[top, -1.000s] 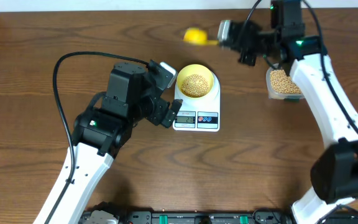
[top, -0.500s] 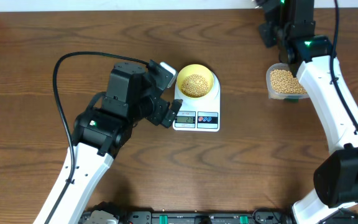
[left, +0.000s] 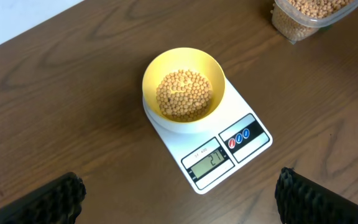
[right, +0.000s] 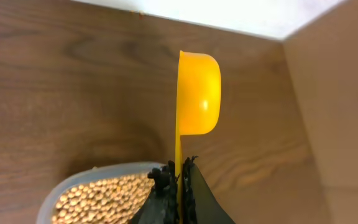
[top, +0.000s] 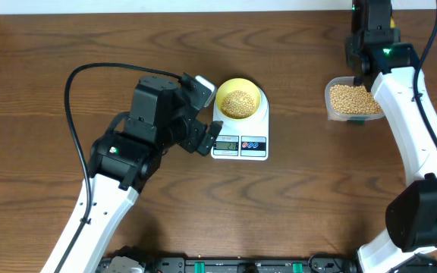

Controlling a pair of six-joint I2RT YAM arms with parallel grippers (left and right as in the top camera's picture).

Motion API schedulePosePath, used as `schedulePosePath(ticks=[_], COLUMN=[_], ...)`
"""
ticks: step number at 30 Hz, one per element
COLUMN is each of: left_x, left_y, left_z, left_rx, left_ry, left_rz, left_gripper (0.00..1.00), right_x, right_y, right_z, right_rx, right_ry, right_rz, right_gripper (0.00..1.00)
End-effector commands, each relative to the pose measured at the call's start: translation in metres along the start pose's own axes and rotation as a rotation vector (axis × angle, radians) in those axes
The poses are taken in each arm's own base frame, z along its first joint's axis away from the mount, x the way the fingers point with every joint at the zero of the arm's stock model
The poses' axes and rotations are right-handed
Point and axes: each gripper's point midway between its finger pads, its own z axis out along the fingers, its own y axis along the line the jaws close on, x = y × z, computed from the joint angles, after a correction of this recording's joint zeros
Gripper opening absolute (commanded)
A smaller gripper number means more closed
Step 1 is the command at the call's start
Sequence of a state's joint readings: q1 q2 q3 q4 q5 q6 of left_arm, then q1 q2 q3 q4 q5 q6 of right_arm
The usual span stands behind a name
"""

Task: Scoop item into bowl and weigh 50g on scale
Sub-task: 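Swing the empty scoop right back over the soybean tub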

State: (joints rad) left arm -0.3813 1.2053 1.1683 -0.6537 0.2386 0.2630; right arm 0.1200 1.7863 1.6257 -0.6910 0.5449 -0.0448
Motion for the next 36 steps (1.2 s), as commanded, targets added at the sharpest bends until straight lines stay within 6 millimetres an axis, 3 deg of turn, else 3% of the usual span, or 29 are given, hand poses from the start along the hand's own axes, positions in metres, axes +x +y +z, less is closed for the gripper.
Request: schedulePosePath(ticks=[1,8,18,36], left_x=[0.003,0.003,0.003,0.003], left_y=[-0.001,-0.001,-0.001,-0.001], left_z=[0.002,0.002,0.002,0.002], left_rx=[0.013,0.013,0.013,0.013], left_ry=[0.006,0.006,0.005,0.005], left_rz=[0.001,0.001,0.001,0.001], left_gripper=[1.0,1.0,1.0,1.0], right_x=[0.007,0.04,0.06,0.098], right_y=[-0.008,-0.007,0.017,0.021], right_z=[-0.004,-0.007,-0.011,-0.005], right_rx=[0.033,0.034,-0.104,-0.081], right_ry=[0.025,0.15,0.251,0.362], right_rz=[0.168,0.212,0.204,0.193], right_gripper=[0.01,0.01,0.01,0.01])
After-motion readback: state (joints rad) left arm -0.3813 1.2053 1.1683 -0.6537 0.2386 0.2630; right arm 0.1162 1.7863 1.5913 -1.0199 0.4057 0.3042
